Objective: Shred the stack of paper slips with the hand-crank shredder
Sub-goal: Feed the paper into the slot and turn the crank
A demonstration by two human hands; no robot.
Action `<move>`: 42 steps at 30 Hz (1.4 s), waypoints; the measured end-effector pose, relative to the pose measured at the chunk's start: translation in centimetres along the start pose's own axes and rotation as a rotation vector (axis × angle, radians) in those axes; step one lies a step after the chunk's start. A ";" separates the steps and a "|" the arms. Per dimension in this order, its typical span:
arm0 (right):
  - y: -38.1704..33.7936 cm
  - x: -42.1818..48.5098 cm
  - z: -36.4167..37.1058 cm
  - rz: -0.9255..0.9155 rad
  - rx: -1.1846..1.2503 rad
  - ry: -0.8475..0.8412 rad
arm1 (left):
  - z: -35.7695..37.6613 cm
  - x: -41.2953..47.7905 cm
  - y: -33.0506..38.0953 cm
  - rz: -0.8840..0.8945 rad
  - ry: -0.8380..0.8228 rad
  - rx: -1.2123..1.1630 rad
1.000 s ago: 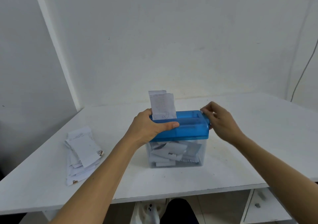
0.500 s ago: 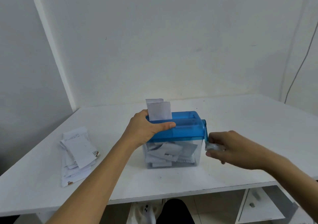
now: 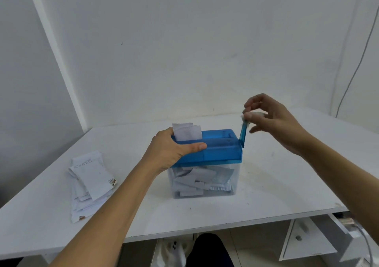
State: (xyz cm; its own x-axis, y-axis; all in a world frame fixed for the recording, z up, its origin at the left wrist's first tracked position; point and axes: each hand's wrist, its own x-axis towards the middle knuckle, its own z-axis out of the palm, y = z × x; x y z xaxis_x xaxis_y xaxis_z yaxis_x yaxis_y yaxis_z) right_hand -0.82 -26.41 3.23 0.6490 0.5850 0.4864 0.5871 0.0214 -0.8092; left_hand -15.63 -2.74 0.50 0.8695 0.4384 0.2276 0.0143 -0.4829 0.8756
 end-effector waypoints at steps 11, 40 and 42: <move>3.1 1.6 4.2 0.153 -0.080 0.269 | 0.2 -0.1 -0.2 0.000 0.008 -0.046; -3.1 -2.3 -2.1 0.122 -0.290 -0.373 | -0.3 0.2 -0.4 0.053 -0.017 0.082; -2.6 -1.3 -2.0 0.099 -0.255 -0.260 | -0.3 0.2 -0.3 0.054 -0.017 0.082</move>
State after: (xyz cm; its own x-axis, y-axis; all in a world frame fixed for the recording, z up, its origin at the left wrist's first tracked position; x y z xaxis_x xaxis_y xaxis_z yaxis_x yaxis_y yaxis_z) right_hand -2.28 -28.85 5.35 0.5830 0.7614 0.2836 0.6511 -0.2289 -0.7237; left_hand -15.58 -2.23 0.39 0.8784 0.3972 0.2659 0.0066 -0.5663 0.8242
